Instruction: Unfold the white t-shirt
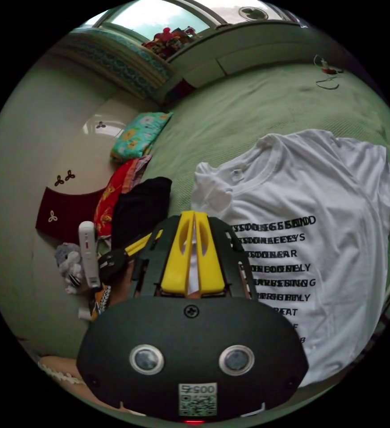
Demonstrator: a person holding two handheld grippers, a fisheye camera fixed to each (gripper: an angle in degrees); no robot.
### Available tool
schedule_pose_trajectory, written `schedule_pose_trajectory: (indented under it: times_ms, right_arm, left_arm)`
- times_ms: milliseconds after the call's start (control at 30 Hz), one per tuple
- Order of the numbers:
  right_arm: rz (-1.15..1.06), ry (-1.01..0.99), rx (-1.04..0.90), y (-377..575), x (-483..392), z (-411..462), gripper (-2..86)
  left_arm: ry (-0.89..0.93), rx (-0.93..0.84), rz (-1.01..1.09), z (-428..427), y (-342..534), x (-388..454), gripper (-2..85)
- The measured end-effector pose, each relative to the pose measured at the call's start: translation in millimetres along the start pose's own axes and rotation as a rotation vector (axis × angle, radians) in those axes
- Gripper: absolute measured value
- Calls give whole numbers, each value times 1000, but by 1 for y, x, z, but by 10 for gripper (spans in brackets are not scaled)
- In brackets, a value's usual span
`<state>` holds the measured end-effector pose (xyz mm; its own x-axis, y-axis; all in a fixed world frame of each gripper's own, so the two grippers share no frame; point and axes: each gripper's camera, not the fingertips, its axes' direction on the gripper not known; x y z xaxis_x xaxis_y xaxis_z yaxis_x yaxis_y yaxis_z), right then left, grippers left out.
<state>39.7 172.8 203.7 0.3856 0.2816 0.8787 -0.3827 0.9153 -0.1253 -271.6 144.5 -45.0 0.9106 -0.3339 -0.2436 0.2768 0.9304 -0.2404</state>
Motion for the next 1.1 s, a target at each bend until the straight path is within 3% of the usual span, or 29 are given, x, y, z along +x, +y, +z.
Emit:
schedule_pose_trajectory:
  times_ms: [233, 367, 500, 633, 767, 933, 1100]
  right_arm:
    - [-30, 50, -10, -5, 5, 9, -10]
    - [-28, 68, -47, -6, 10, 25, -10]
    - [-56, 81, -76, -6, 8, 35, -10]
    - [-63, 85, -105, -6, 11, 46, -10]
    - [-78, 70, -103, -7, 12, 46, -10]
    - [-68, 44, -96, -7, 19, 47, -10]
    - [-69, 44, -87, -7, 25, 44, -10]
  left_arm:
    - [-165, 105, -123, -55, -20, -26, 22]
    - [-265, 56, -252, -76, -32, -58, 30]
    - [-24, -47, -486, -63, -22, -107, 54]
    - [107, 72, -594, -80, -2, -120, 82]
    - [-37, 103, -462, -110, -10, -89, 98]
    - [-245, 128, -112, -131, -33, -3, 111]
    - [-436, 206, -202, -144, -33, 12, 74]
